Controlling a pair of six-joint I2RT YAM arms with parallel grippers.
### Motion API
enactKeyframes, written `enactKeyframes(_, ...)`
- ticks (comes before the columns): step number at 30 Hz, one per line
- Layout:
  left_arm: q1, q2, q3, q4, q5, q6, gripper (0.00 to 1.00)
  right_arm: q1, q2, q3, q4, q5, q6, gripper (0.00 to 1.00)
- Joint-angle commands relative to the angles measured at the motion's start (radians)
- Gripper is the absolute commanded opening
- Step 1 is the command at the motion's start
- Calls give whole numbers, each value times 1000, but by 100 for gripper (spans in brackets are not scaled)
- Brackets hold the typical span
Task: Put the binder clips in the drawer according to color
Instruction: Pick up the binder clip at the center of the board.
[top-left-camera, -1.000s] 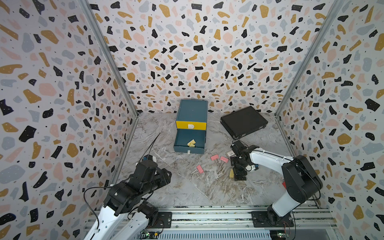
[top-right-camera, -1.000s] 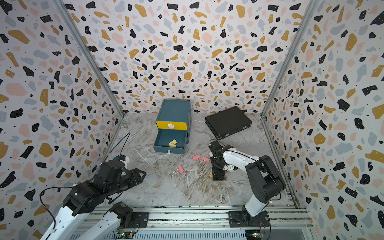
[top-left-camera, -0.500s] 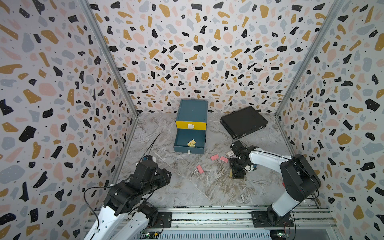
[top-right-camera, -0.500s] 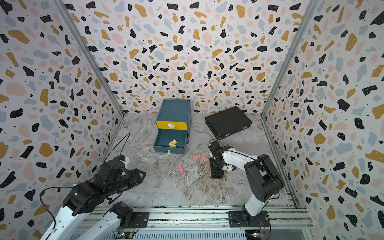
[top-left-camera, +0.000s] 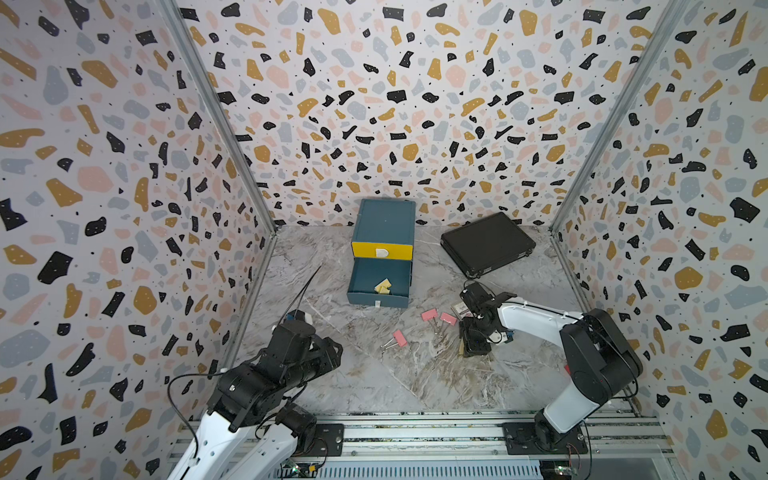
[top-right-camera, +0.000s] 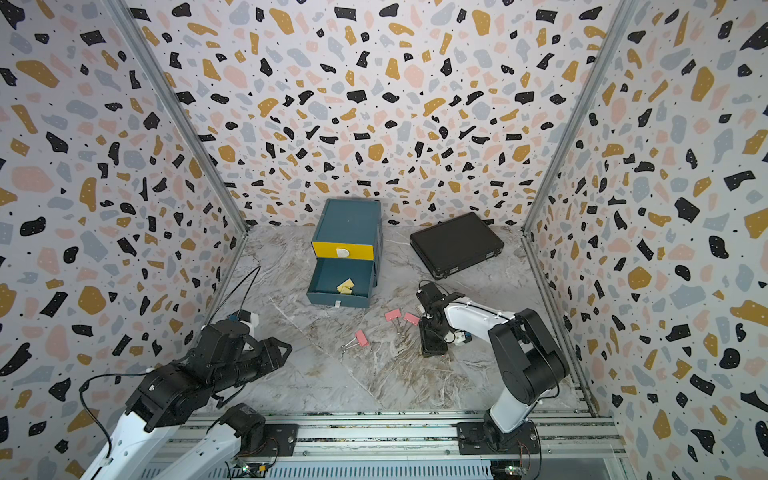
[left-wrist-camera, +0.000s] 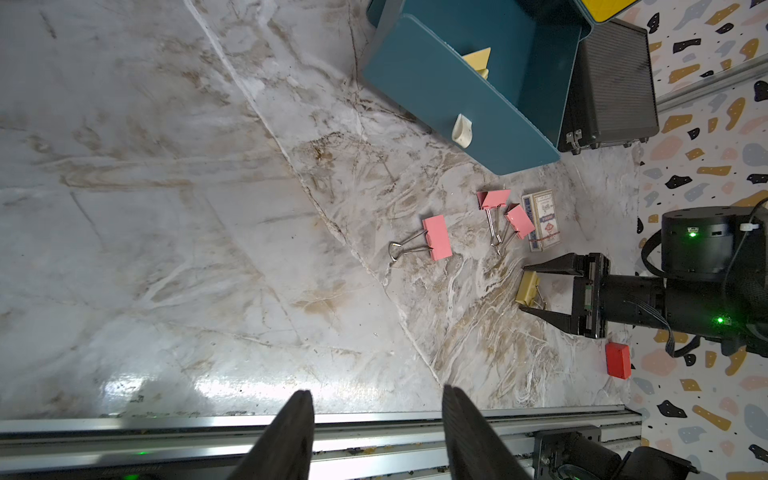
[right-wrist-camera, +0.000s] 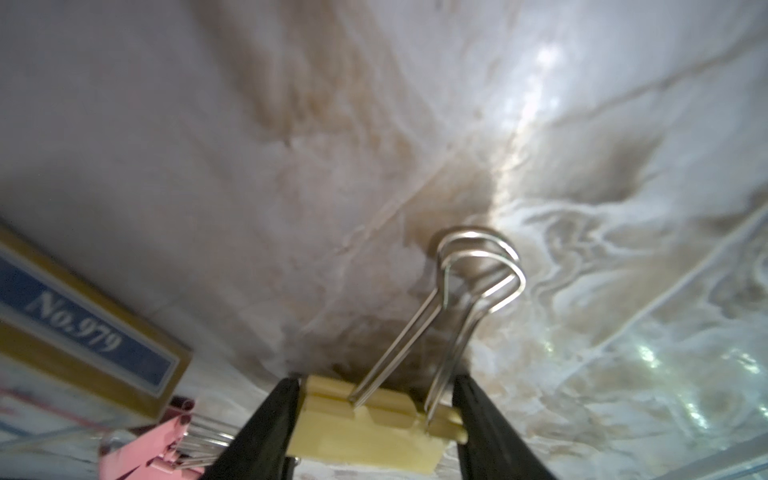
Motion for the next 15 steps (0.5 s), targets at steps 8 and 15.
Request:
enactKeyframes(8, -3, 7, -7, 38, 1, -2, 54, 79, -10, 433, -258, 326, -306, 42)
enactKeyframes(15, -4, 21, -27, 67, 9, 0, 54, 239, 72, 751, -217, 511, -809, 38)
